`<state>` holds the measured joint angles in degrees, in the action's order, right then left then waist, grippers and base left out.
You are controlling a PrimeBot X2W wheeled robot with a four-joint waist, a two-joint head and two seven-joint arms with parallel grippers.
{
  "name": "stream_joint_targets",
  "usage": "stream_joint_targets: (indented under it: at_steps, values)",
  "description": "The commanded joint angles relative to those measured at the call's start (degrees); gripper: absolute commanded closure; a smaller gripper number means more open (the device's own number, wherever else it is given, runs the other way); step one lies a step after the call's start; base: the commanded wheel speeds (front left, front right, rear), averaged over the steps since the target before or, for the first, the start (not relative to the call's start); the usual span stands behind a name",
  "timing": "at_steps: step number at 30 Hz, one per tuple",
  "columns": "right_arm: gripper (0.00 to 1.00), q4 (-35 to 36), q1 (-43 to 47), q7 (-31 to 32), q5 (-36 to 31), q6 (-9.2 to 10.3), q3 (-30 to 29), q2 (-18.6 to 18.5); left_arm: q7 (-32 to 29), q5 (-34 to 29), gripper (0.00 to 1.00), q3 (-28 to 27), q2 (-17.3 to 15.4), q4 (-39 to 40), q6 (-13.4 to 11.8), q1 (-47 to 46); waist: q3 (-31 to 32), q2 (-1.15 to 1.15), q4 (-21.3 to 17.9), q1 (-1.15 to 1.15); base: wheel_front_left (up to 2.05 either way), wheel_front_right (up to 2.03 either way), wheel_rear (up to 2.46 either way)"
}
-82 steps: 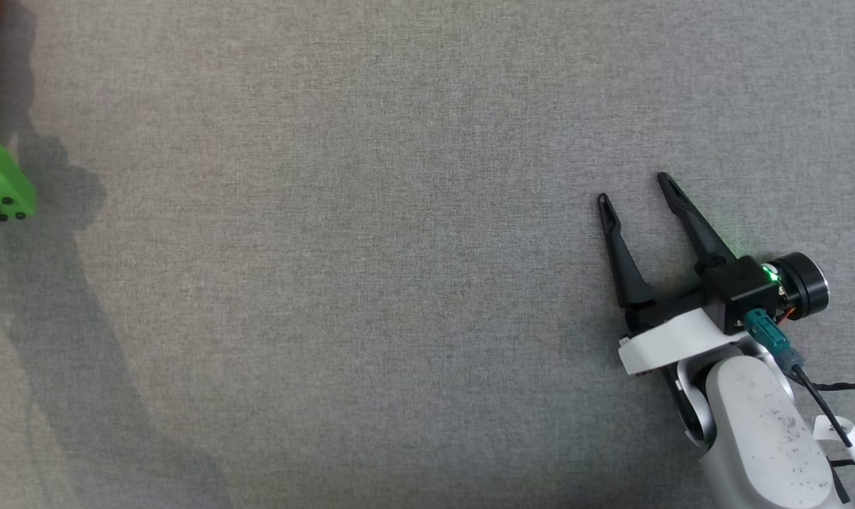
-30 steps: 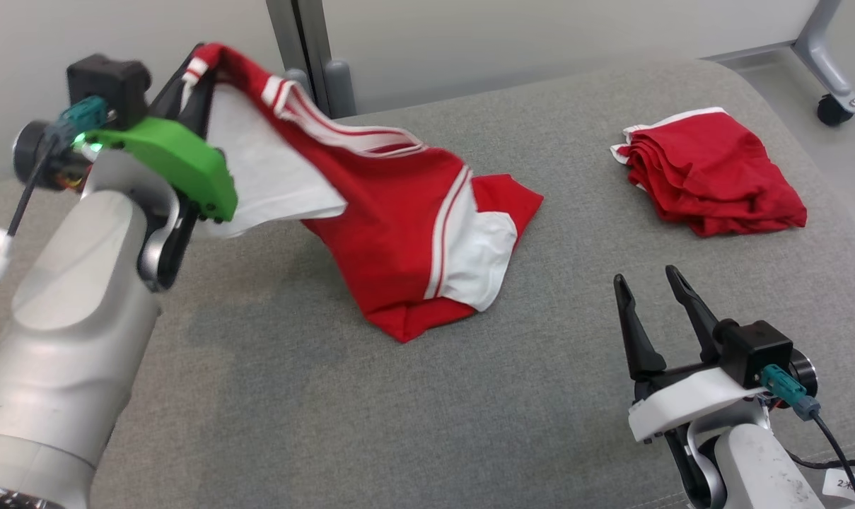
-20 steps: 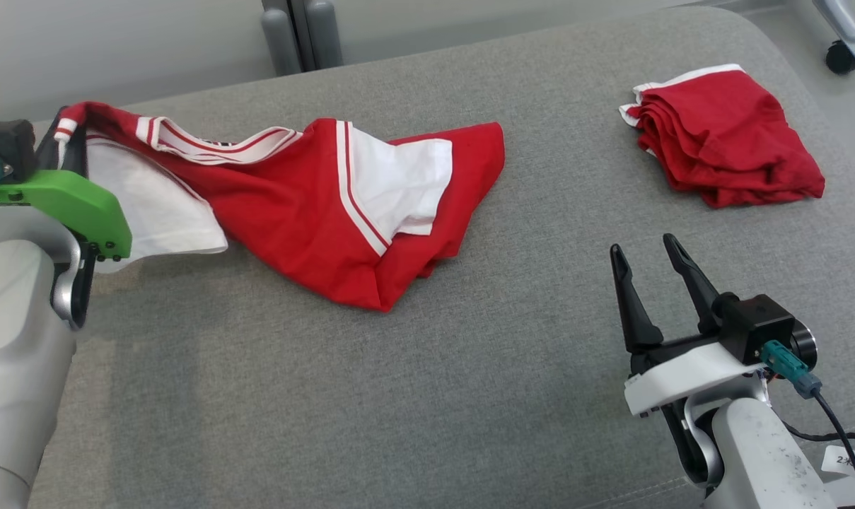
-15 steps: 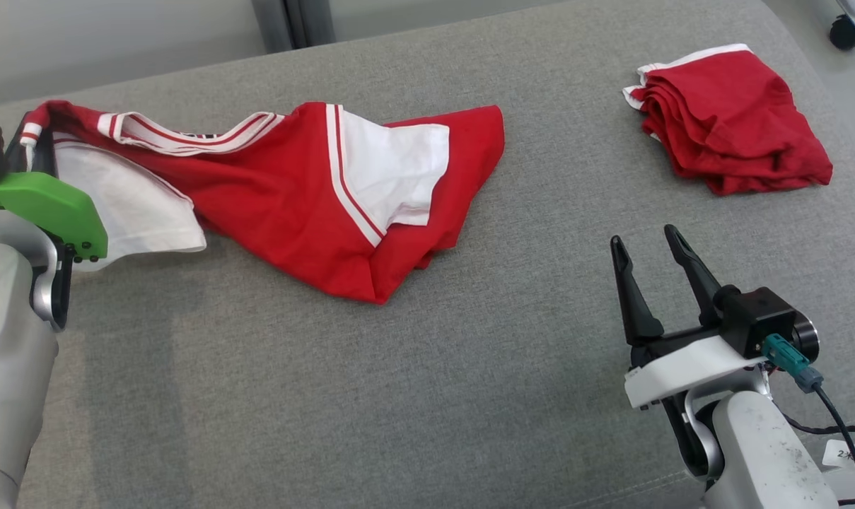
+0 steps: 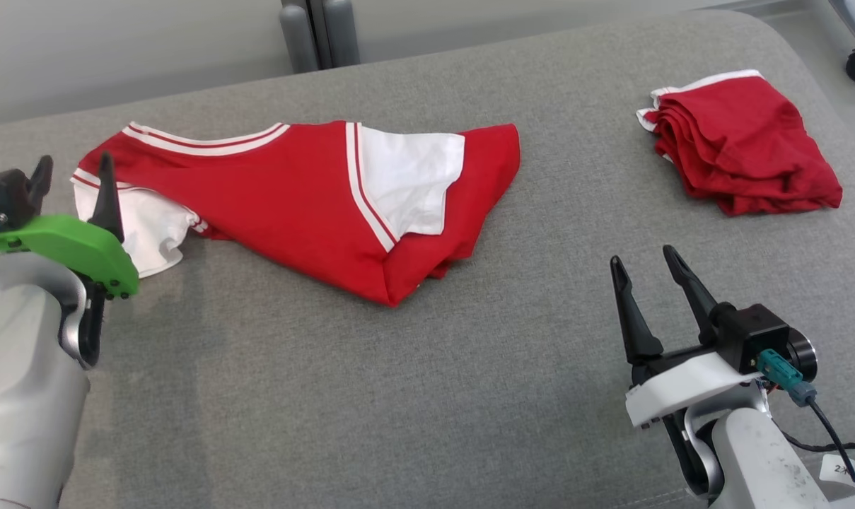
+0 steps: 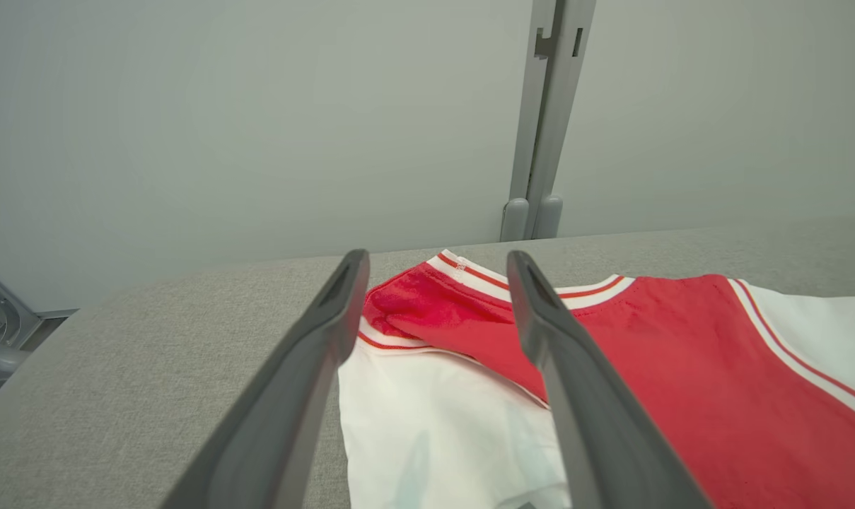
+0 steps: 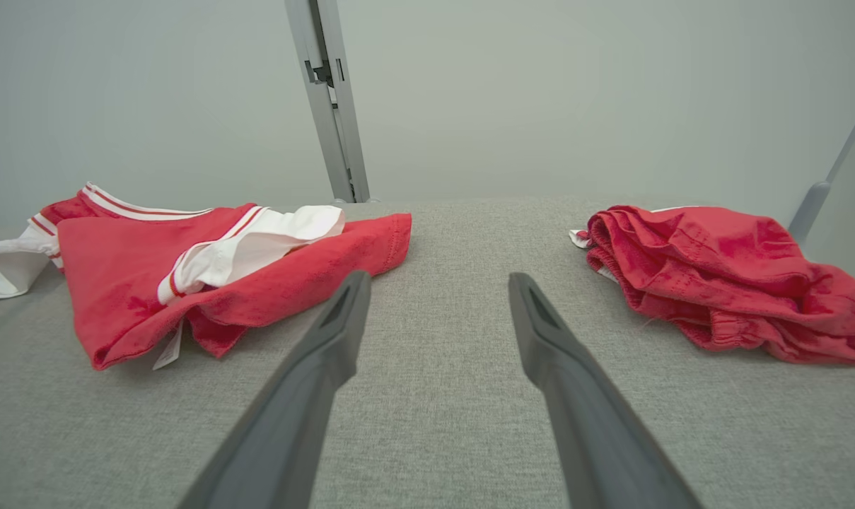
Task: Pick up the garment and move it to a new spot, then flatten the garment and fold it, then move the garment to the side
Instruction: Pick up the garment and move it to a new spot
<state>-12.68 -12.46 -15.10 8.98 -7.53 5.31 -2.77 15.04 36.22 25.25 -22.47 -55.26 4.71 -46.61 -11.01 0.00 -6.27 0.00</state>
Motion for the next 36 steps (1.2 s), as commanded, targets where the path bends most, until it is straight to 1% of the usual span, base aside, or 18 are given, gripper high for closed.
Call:
stream_joint_targets:
  at_steps: [1, 6, 11, 17, 24, 26, 36]
  values:
    - [0.00, -0.33, 1.23, -0.08, -0.22, 0.09, -0.08, -0.23, 0.17, -0.29, 0.00, -0.73, 0.34, 1.76, 0.38, 2.56, 3.19, 0.00, 1.98, 0.00, 0.00, 0.00, 0.00]
    - [0.00, -0.78, 3.56, -0.08, -0.35, 0.09, -0.53, -0.23, 0.12, -2.18, 0.00, -2.81, 1.90, 9.22, 0.78, 10.40, 7.11, 0.00, 3.97, 0.00, 0.00, 0.00, 0.00]
    - [0.00, -1.10, 5.66, -0.08, -0.38, 0.09, -0.72, -0.22, 0.10, -4.30, 0.00, -5.42, 4.52, 17.70, -0.08, 20.18, 10.28, 0.00, 5.41, 0.00, 0.00, 0.00, 0.00]
    - [0.00, -0.95, 6.73, -0.08, -0.18, 0.09, -0.41, -0.23, 0.10, -6.44, 0.00, -9.32, 7.42, 25.69, -1.23, 30.48, 11.77, 0.00, 5.87, 0.00, 0.00, 0.00, 0.00]
    - [0.00, -1.11, 8.67, -0.08, 0.96, 0.09, 0.46, -0.22, 0.11, -10.11, 0.00, -13.04, 9.28, 31.38, -2.21, 39.18, 12.86, 0.00, 5.84, 0.00, 0.00, 0.00, 0.00]
    - [0.00, -1.22, 9.46, -0.08, 1.50, 0.09, 0.66, -0.24, 0.11, -10.72, 0.00, -13.91, 10.33, 32.98, -2.40, 41.47, 13.14, 0.00, 5.80, 0.00, 0.00, 0.00, 0.00]
    - [0.00, -1.73, 11.60, -0.08, 2.68, 0.09, 0.94, -0.22, 0.11, -12.65, 0.00, -17.85, 15.33, 37.88, -1.49, 48.48, 13.62, 0.00, 5.74, 0.00, 0.00, 0.00, 0.00]
